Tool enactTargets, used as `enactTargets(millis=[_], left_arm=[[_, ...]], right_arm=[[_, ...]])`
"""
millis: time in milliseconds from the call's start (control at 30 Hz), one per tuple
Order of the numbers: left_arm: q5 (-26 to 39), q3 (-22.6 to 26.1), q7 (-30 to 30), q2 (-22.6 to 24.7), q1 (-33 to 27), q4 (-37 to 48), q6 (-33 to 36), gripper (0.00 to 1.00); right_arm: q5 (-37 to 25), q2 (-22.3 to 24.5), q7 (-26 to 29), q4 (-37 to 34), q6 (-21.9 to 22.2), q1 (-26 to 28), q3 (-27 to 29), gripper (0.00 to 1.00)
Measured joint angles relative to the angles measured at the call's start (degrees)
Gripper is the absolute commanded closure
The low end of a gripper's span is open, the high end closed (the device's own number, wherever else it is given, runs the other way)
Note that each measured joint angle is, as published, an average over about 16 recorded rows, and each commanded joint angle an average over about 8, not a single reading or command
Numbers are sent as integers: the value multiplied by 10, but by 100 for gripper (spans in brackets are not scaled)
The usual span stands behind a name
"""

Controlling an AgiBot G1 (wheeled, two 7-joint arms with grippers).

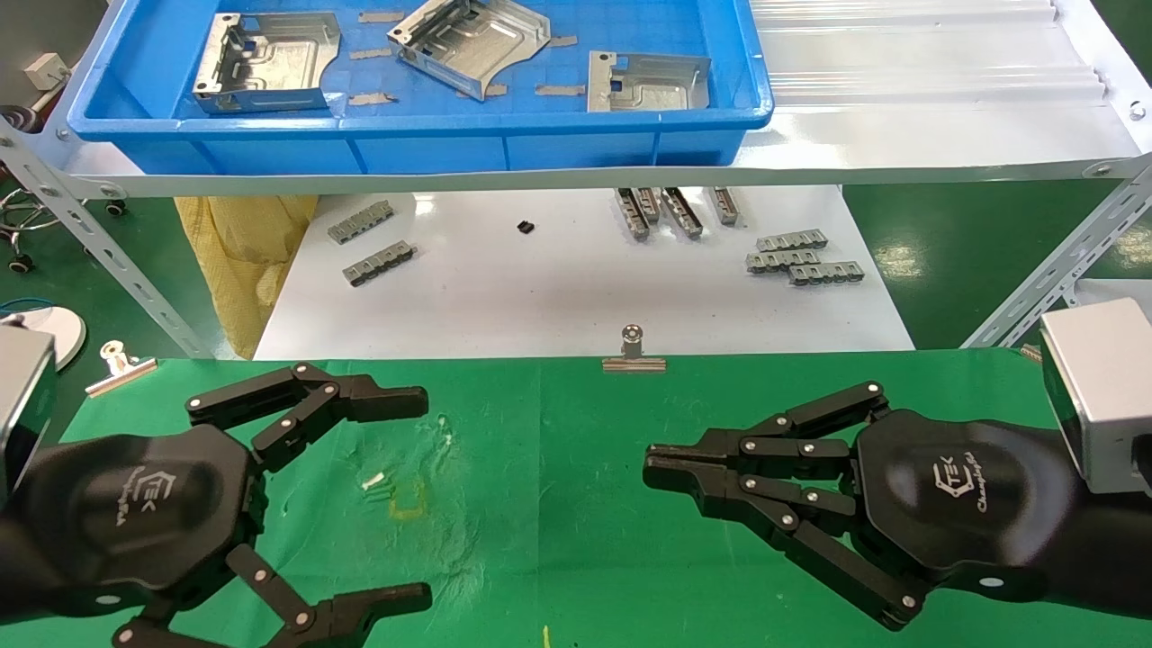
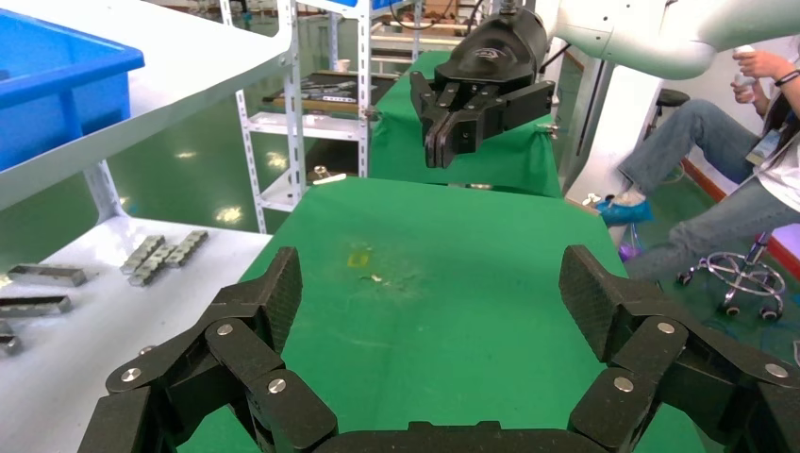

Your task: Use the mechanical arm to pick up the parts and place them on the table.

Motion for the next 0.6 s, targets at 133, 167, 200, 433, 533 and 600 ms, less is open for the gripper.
enactTargets(millis=[133,167,200,433,533,600], left_arm=[[1,-1,-1,1,-8,2,-3,0],[3,-1,-2,2,-12,4,-5,0],[5,-1,-3,3,-18,6,-8,0],[51,12,-15,35,-116,58,-35,0],[91,28,-18,65,-184,110,-52,0],[124,42,-17,90,-235,156,-67,0]], right_arm=[[0,0,0,0,0,0,0,100],[0,0,0,0,0,0,0,100],[0,0,0,0,0,0,0,100],[0,0,0,0,0,0,0,100],[0,0,0,0,0,0,0,100],[0,0,0,0,0,0,0,100]])
